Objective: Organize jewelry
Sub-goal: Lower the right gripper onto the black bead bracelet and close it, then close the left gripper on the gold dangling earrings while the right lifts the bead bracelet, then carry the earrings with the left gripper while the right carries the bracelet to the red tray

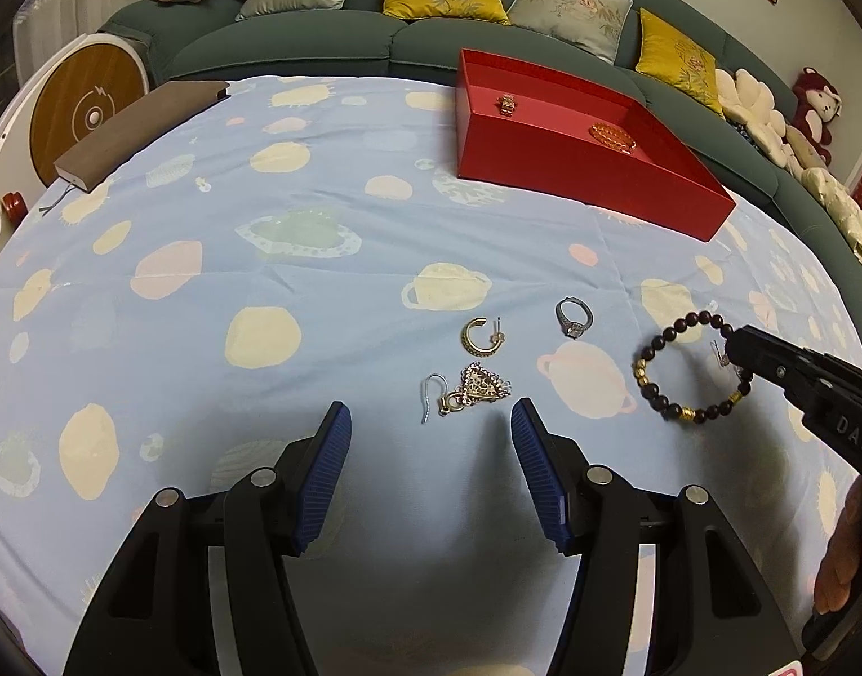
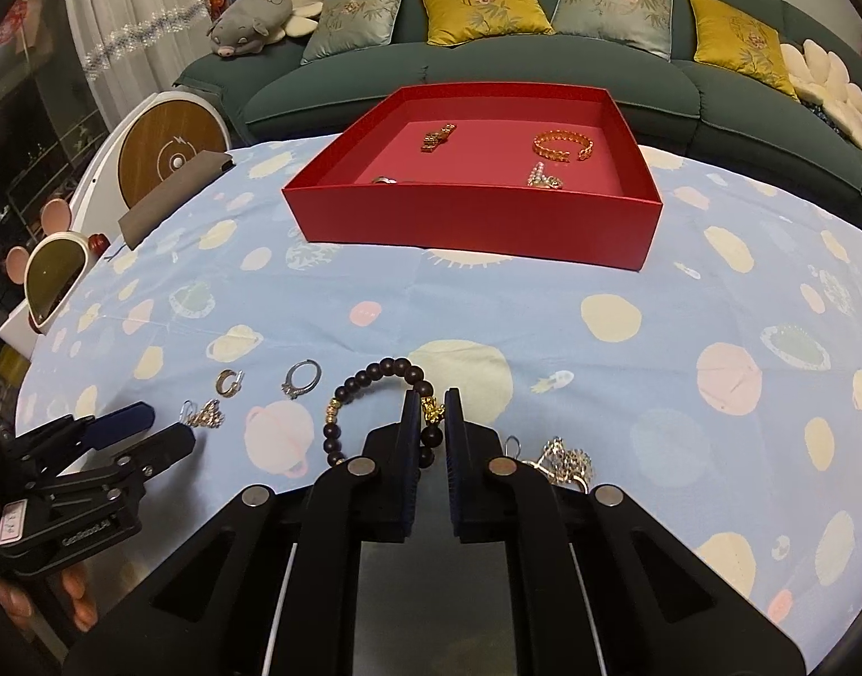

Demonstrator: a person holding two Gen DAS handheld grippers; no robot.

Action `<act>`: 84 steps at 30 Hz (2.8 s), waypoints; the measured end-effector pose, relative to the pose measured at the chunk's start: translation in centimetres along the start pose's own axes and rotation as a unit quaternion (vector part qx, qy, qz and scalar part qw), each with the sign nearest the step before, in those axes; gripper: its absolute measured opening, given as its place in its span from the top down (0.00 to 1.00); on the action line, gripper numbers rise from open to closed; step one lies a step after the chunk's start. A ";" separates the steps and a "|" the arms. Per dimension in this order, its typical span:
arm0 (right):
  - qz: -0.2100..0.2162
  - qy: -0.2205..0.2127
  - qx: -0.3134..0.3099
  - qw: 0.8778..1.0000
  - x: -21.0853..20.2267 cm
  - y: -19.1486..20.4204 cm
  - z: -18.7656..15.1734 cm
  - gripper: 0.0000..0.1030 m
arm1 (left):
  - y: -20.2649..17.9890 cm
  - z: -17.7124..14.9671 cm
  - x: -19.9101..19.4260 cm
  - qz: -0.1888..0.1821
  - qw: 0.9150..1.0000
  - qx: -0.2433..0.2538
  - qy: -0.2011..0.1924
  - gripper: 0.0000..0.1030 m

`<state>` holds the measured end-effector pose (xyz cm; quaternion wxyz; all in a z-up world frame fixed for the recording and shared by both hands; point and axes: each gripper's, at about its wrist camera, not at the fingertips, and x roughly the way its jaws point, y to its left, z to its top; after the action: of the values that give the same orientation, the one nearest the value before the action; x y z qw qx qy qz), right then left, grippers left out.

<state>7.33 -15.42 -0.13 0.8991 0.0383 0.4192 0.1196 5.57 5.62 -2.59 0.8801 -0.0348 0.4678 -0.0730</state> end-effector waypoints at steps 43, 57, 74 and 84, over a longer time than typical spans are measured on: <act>0.026 0.033 0.032 0.999 -2.4 -1.5 -2.9 0.92 | -3.0 -0.2 0.5 -0.023 0.998 0.050 -0.030 0.94; 0.032 0.003 0.031 0.999 -3.9 -1.5 -1.4 0.92 | -4.4 1.1 -2.3 -0.063 0.995 0.046 -0.055 0.95; 0.020 -0.076 0.031 0.996 -7.4 -2.3 3.1 0.92 | -7.6 6.4 -4.8 -0.092 0.990 0.049 -0.095 0.95; 0.002 -0.097 0.044 0.994 -6.5 -4.2 8.1 0.92 | -7.8 14.4 -4.4 -0.083 0.987 0.051 -0.128 0.95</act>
<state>10.28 -20.80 9.21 0.9328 0.0897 0.3348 0.0986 14.34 -1.48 10.14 0.9242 -0.0373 0.3426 -0.1648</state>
